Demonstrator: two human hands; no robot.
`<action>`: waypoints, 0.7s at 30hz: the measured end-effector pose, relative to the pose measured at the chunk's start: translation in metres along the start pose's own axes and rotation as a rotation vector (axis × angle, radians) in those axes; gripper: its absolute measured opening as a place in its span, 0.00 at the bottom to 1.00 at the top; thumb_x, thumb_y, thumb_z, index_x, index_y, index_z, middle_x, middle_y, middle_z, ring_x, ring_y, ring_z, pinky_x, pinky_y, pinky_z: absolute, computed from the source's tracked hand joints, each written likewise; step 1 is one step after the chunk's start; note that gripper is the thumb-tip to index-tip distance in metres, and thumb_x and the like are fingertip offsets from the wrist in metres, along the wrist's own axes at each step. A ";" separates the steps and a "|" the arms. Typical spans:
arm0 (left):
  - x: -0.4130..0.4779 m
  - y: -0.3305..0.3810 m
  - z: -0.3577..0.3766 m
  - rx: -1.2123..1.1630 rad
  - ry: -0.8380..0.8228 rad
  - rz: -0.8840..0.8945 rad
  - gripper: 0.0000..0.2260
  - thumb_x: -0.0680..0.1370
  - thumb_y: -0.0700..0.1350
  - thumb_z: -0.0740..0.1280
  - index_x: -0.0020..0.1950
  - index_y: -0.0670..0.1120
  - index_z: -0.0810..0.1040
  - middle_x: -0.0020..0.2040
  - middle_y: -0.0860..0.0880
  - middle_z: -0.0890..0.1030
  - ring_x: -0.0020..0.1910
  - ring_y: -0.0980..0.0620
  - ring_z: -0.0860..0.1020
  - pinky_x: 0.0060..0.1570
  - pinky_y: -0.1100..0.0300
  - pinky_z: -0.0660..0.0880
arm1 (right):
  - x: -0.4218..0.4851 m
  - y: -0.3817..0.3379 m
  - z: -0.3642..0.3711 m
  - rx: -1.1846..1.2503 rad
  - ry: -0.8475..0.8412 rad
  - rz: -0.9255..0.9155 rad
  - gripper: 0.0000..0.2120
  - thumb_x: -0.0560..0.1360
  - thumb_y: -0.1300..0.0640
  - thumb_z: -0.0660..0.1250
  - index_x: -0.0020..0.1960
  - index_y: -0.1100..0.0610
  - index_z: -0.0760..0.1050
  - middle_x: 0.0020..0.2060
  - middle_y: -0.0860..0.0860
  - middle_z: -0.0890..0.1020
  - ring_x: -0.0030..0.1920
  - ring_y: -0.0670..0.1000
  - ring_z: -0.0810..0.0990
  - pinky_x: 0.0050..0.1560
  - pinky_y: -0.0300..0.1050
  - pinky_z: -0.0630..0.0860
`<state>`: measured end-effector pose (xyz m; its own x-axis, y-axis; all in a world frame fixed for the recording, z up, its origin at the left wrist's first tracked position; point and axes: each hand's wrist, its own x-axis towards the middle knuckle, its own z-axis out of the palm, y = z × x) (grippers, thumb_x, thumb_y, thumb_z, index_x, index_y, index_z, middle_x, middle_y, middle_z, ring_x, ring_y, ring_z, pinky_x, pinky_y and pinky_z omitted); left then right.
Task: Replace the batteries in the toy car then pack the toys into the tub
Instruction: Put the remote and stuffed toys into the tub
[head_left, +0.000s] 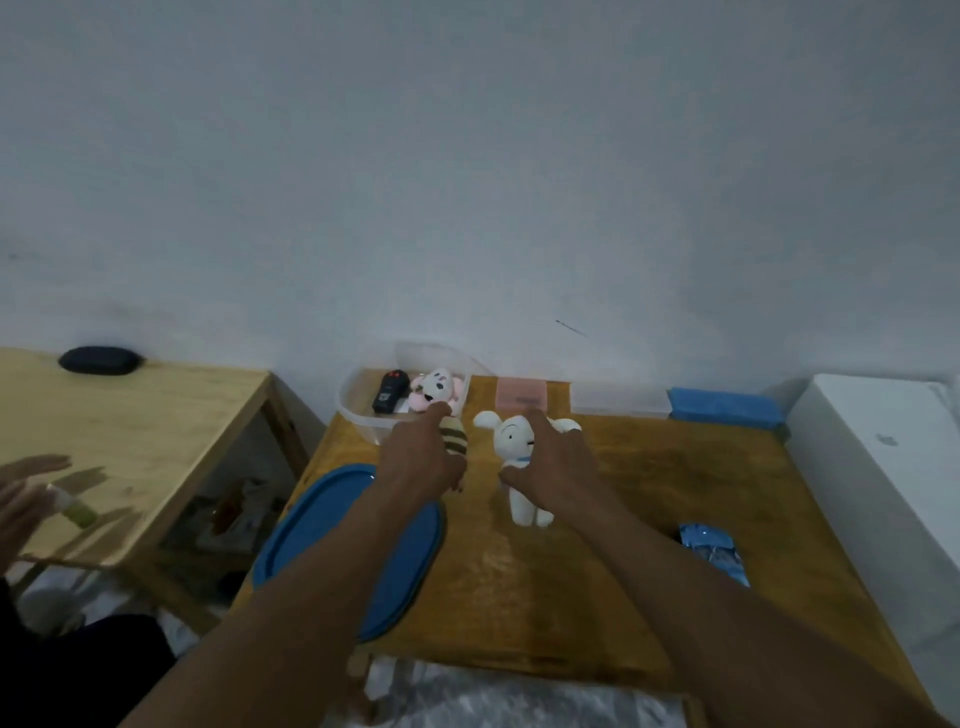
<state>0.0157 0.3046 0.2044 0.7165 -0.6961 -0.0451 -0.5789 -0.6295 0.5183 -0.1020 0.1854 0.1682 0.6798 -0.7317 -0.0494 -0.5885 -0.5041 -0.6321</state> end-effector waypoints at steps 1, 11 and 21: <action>0.008 -0.003 -0.009 -0.001 0.022 0.005 0.30 0.69 0.45 0.71 0.70 0.51 0.68 0.57 0.43 0.80 0.54 0.44 0.79 0.50 0.56 0.76 | 0.009 -0.009 0.000 -0.006 0.009 -0.015 0.37 0.68 0.48 0.74 0.71 0.45 0.59 0.65 0.54 0.74 0.57 0.56 0.77 0.48 0.46 0.77; 0.133 -0.067 -0.065 0.010 0.079 -0.045 0.28 0.71 0.47 0.71 0.69 0.52 0.68 0.57 0.42 0.79 0.54 0.42 0.78 0.50 0.58 0.71 | 0.125 -0.091 0.035 -0.014 0.053 -0.012 0.32 0.68 0.47 0.72 0.68 0.45 0.62 0.56 0.57 0.73 0.46 0.53 0.72 0.42 0.42 0.69; 0.237 -0.126 -0.043 0.001 -0.099 0.022 0.25 0.72 0.51 0.71 0.67 0.52 0.68 0.55 0.44 0.81 0.53 0.44 0.79 0.53 0.55 0.75 | 0.212 -0.115 0.111 -0.094 0.009 0.138 0.34 0.70 0.44 0.71 0.71 0.43 0.58 0.58 0.57 0.76 0.54 0.57 0.75 0.47 0.45 0.74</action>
<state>0.2754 0.2338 0.1649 0.6619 -0.7403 -0.1178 -0.5943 -0.6140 0.5194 0.1584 0.1391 0.1445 0.5861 -0.8008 -0.1232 -0.7146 -0.4394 -0.5443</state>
